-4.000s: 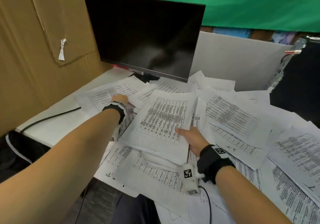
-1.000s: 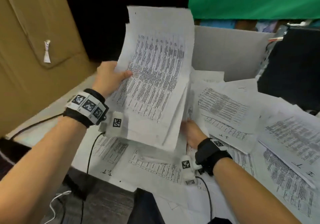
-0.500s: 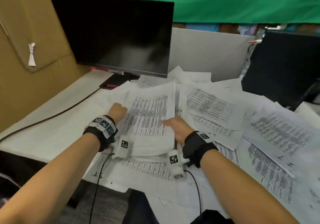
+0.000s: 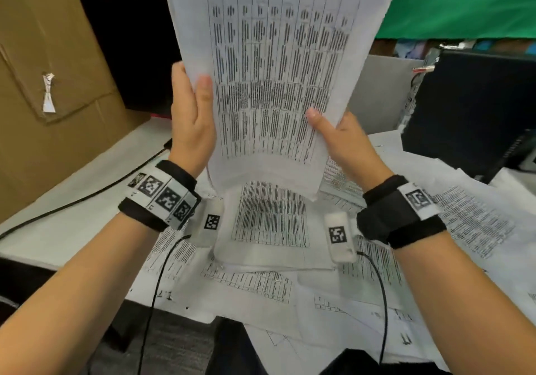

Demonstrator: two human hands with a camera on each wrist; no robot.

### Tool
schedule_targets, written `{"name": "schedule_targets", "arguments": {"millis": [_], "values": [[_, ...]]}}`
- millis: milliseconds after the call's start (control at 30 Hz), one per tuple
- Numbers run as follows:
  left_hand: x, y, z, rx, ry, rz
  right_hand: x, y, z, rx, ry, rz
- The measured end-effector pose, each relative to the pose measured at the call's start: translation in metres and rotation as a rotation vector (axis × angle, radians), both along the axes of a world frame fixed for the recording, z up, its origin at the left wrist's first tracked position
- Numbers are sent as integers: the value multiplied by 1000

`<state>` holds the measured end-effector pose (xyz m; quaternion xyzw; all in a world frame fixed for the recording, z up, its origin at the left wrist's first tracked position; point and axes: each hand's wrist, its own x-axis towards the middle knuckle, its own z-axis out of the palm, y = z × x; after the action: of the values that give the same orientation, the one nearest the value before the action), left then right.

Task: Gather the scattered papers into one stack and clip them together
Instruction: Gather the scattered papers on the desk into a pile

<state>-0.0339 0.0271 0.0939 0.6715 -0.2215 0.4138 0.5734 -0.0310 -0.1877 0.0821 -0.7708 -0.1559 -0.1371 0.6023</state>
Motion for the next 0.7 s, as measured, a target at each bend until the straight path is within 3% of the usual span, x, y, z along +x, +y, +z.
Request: {"name": "schedule_targets", "arguments": {"millis": [167, 333, 433, 500, 567, 700], "values": [[17, -7, -51, -185, 225, -25, -6, -7, -36, 70, 170, 31], [29, -20, -77, -179, 570, 17, 1, -6, -79, 0, 404, -4], [33, -20, -62, -184, 481, -26, 8, -5, -76, 131, 346, -153], [38, -13, -51, -86, 448, -10, 13, -6, -66, 142, 317, -175], [50, -3, -54, 6, 616, 39, 18, -10, -72, 125, 390, -130], [55, 41, -88, 28, 1157, -21, 25, -12, -110, 33, 662, -127]]}}
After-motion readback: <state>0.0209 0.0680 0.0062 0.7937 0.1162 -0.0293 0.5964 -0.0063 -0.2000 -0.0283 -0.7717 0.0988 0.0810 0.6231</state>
